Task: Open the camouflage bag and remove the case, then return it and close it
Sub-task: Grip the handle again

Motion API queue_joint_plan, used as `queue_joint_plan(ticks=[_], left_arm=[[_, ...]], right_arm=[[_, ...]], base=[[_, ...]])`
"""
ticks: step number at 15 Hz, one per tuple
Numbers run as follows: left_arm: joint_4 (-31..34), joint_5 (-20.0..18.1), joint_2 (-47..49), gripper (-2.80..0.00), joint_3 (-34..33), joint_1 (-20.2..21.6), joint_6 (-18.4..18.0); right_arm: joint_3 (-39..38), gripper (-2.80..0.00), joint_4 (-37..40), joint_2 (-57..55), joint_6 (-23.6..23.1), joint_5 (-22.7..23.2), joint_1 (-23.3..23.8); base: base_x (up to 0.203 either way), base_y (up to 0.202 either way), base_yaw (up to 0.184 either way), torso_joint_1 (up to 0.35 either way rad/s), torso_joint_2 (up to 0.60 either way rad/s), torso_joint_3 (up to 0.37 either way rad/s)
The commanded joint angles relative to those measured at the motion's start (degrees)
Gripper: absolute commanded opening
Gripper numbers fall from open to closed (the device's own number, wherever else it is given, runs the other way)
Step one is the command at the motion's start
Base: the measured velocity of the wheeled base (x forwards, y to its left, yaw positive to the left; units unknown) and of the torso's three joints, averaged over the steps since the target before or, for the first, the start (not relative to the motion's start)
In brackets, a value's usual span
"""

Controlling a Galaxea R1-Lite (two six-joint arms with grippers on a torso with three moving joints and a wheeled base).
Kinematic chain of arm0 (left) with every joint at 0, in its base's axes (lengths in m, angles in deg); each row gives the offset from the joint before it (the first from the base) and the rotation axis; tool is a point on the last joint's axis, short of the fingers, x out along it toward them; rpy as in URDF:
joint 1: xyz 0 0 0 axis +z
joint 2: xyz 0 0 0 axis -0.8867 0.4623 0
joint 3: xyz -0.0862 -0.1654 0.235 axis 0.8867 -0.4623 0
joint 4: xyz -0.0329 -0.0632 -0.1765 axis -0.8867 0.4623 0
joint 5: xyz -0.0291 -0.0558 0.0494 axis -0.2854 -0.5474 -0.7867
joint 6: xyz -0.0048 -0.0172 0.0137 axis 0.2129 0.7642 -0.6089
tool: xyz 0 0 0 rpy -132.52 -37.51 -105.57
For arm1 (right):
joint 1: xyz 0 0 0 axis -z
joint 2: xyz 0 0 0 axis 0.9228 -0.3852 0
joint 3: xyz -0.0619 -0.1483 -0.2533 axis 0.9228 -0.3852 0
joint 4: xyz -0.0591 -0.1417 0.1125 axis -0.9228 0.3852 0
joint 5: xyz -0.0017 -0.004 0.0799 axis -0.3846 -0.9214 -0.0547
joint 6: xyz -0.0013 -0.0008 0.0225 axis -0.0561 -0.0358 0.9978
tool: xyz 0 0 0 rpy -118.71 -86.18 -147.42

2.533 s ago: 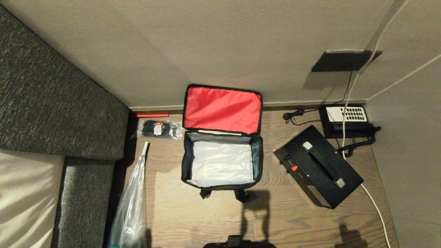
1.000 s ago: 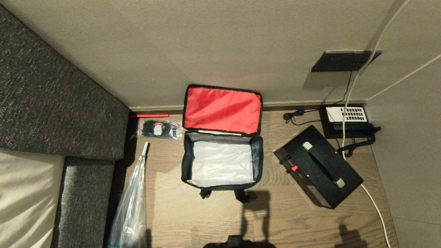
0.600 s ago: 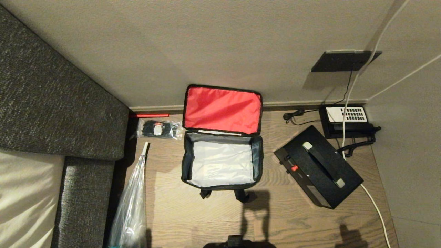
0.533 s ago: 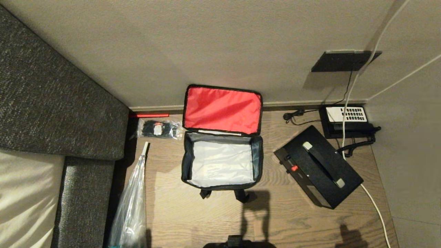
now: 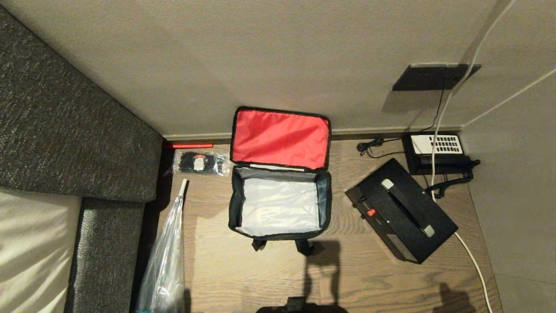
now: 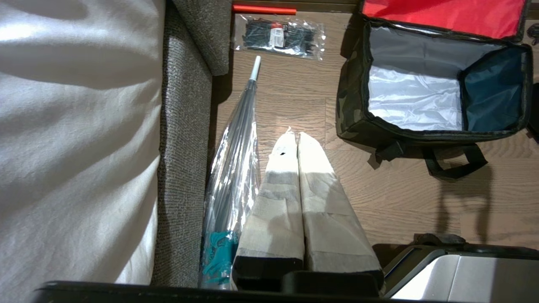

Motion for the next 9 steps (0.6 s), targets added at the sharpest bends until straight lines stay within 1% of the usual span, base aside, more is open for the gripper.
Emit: queue_joint_plan(ticks=[1, 3, 5, 7, 9], left_arm=[[0.01, 0.02, -0.11, -2.80, -0.18, 0.02, 0.07], [0.01, 0.02, -0.11, -2.80, -0.18, 0.02, 0.03], [0.01, 0.02, -0.11, -2.80, -0.18, 0.02, -0.02], [0.01, 0.02, -0.11, -2.80, -0.18, 0.02, 0.07], [0.01, 0.02, -0.11, -2.80, -0.18, 0.02, -0.02]], right_arm=[[12.38, -2.80, 13.29, -8.10, 5.00, 0.00, -0.18], [19.14, -2.80, 15.96, -23.19, 11.44, -0.09, -1.18], [24.22, -2.80, 15.23, -41.39, 15.82, -0.13, -2.03], [26.52, -2.80, 9.38, -56.38, 17.11, 0.05, -2.68], [26.02, -2.80, -2.20, -69.97, 16.60, 0.16, -3.11]], base=[[0.000, 0.000, 0.000, 0.000, 0.00, 0.000], [0.000, 0.000, 0.000, 0.000, 0.00, 0.000], [0.000, 0.000, 0.000, 0.000, 0.00, 0.000], [0.000, 0.000, 0.000, 0.000, 0.00, 0.000], [0.000, 0.000, 0.000, 0.000, 0.00, 0.000]])
